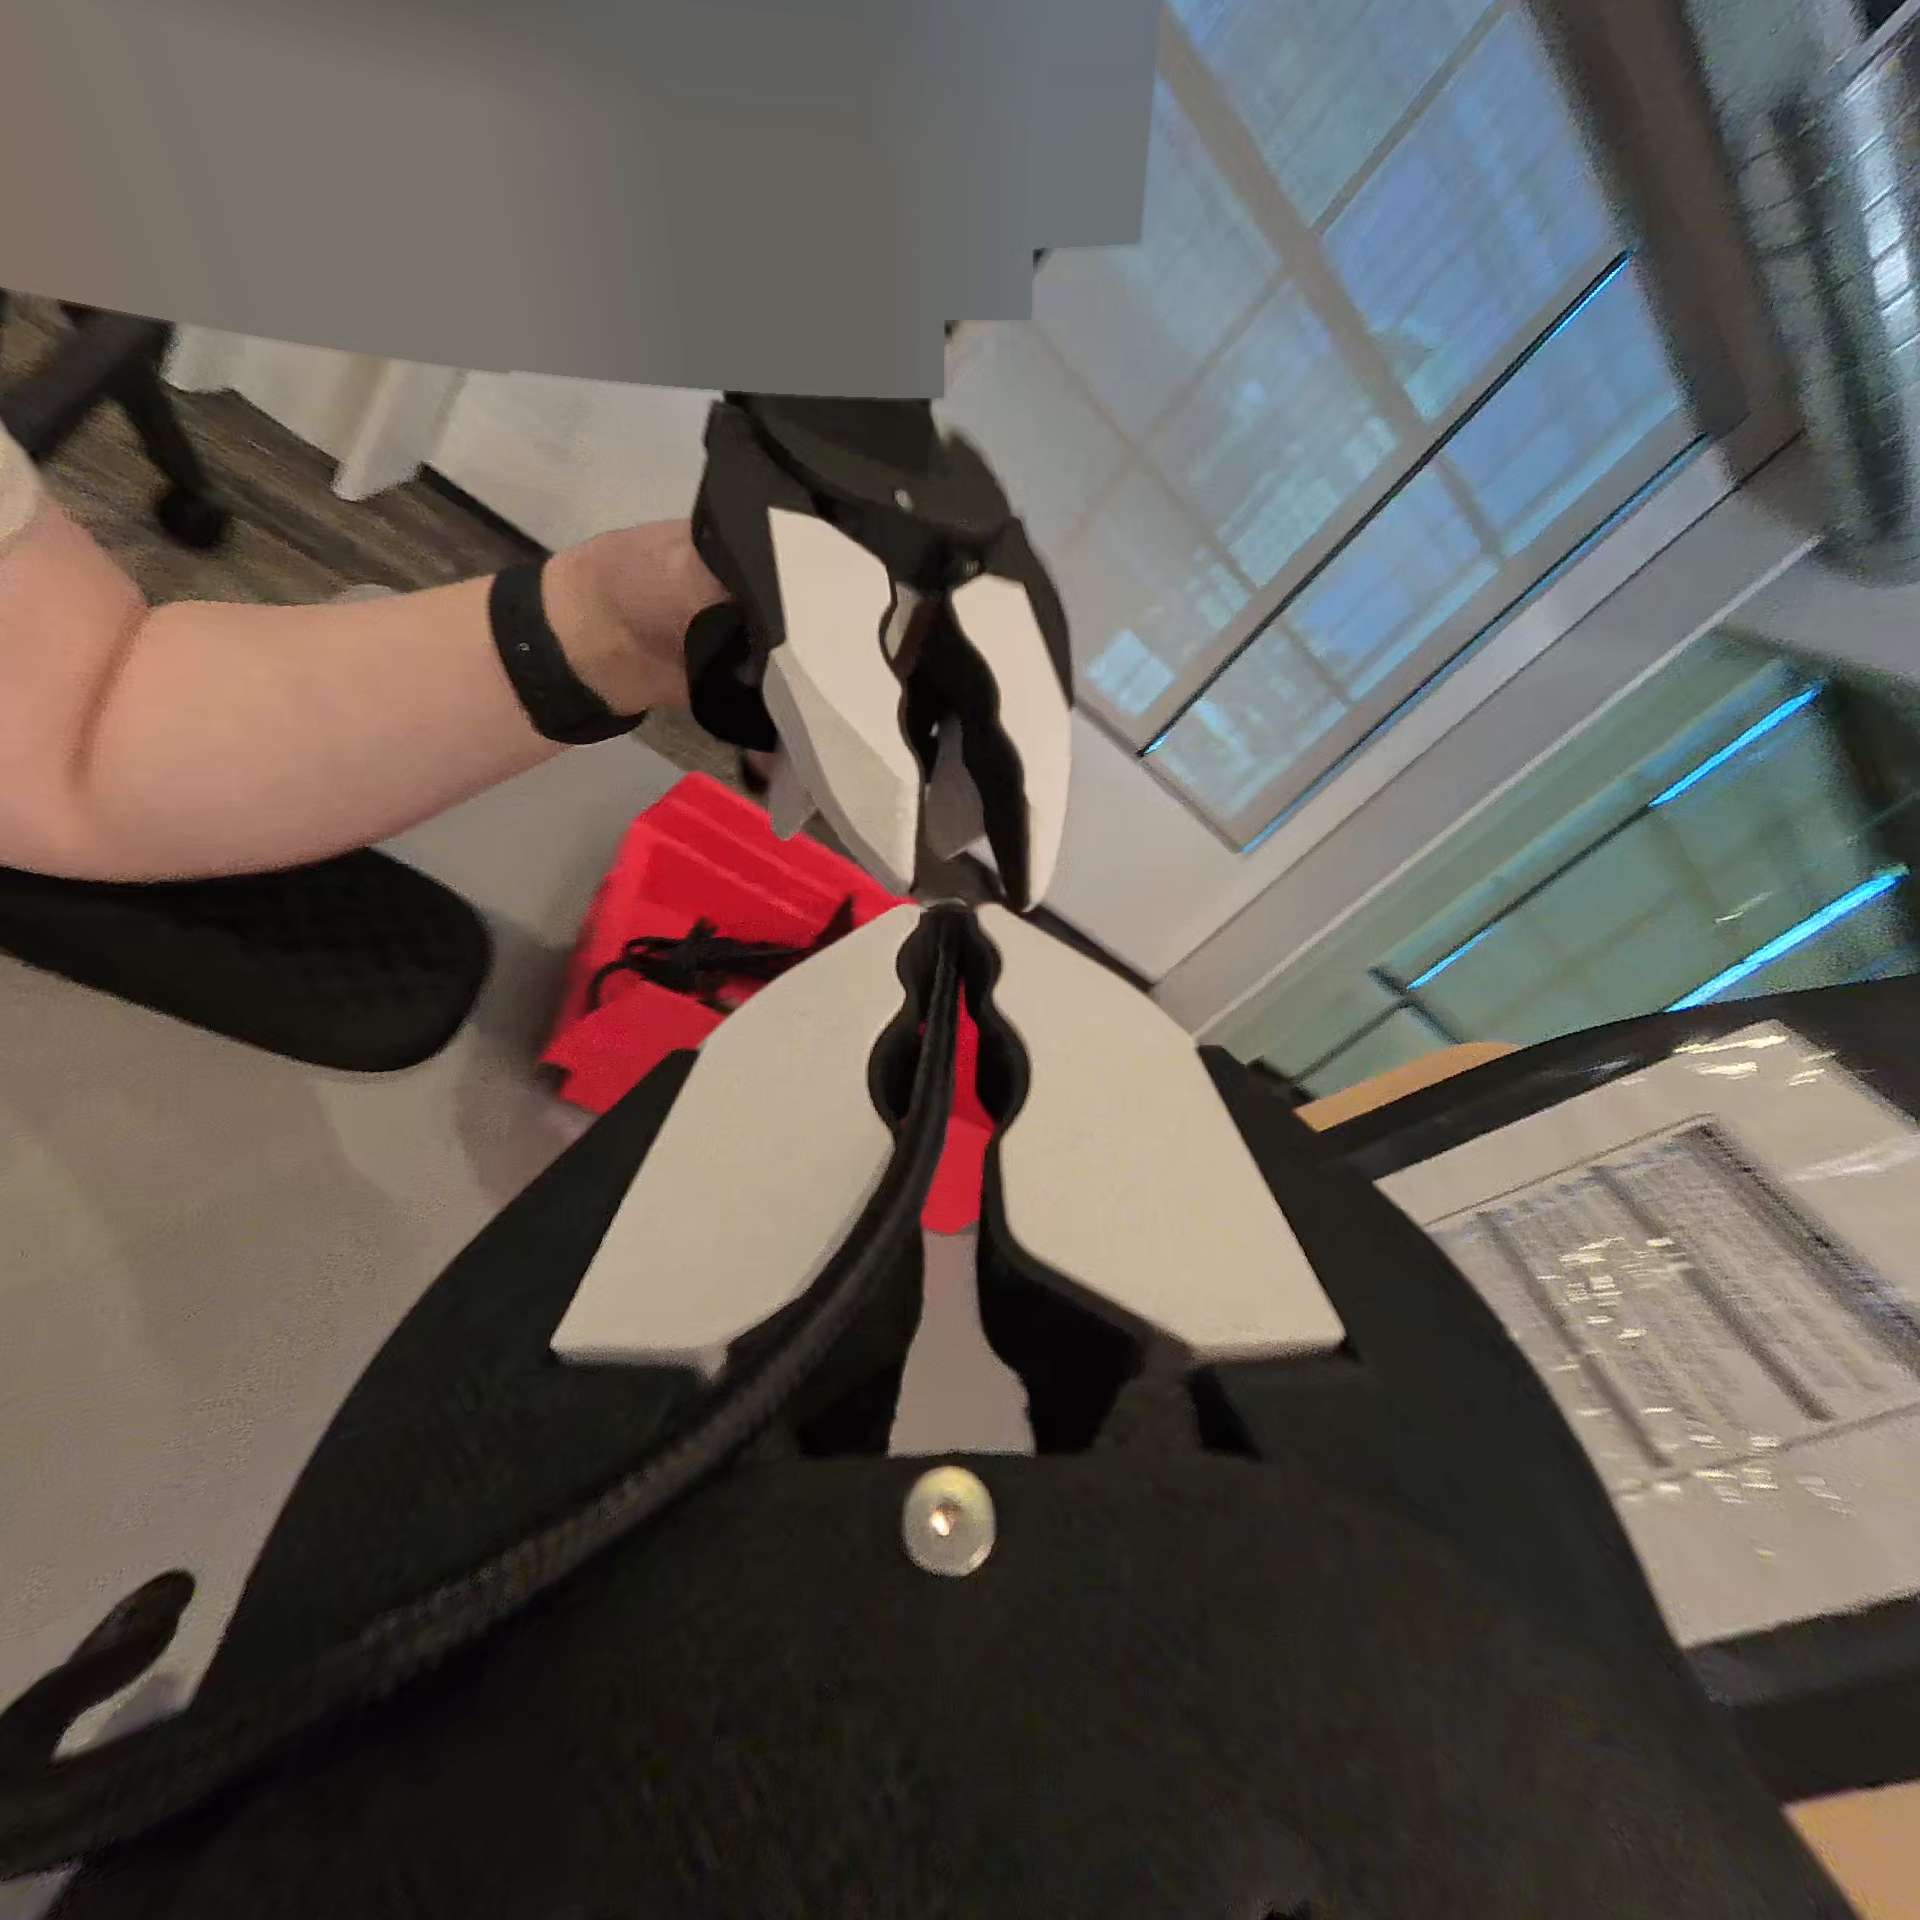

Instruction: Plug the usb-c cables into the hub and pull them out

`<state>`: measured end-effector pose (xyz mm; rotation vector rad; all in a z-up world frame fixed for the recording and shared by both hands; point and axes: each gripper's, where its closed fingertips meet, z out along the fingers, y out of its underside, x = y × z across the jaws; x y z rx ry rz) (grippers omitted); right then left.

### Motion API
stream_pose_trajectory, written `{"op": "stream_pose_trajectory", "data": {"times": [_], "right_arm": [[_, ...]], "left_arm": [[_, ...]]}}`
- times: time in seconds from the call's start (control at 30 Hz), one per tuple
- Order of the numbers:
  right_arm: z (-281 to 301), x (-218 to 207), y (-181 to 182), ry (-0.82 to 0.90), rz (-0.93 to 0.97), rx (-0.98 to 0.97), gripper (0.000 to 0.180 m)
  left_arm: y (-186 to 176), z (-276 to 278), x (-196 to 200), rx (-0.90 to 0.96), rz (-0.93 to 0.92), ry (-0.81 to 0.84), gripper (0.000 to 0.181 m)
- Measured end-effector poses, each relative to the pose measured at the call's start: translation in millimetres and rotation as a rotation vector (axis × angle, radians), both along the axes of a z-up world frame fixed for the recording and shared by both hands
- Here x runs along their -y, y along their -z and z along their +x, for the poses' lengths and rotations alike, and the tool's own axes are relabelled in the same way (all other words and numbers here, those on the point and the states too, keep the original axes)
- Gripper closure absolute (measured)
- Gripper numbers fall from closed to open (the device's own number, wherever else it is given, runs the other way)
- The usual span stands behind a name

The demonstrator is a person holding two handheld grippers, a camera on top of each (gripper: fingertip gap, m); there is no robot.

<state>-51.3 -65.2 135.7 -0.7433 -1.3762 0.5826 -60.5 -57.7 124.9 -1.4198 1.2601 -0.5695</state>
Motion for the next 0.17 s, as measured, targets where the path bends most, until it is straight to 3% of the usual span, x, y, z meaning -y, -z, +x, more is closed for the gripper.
{"op": "stream_pose_trajectory", "data": {"times": [0.03, 0.17], "right_arm": [[3, 0, -7, 0.025, 0.045, -0.035, 0.175], [15, 3, -23, 0.093, 0.171, -0.109, 0.175]], "left_arm": [[-6, -2, -1, 0.079, -0.069, 0.019, 0.145], [-32, -2, 11, 0.395, -0.376, 0.249, 0.135]]}}
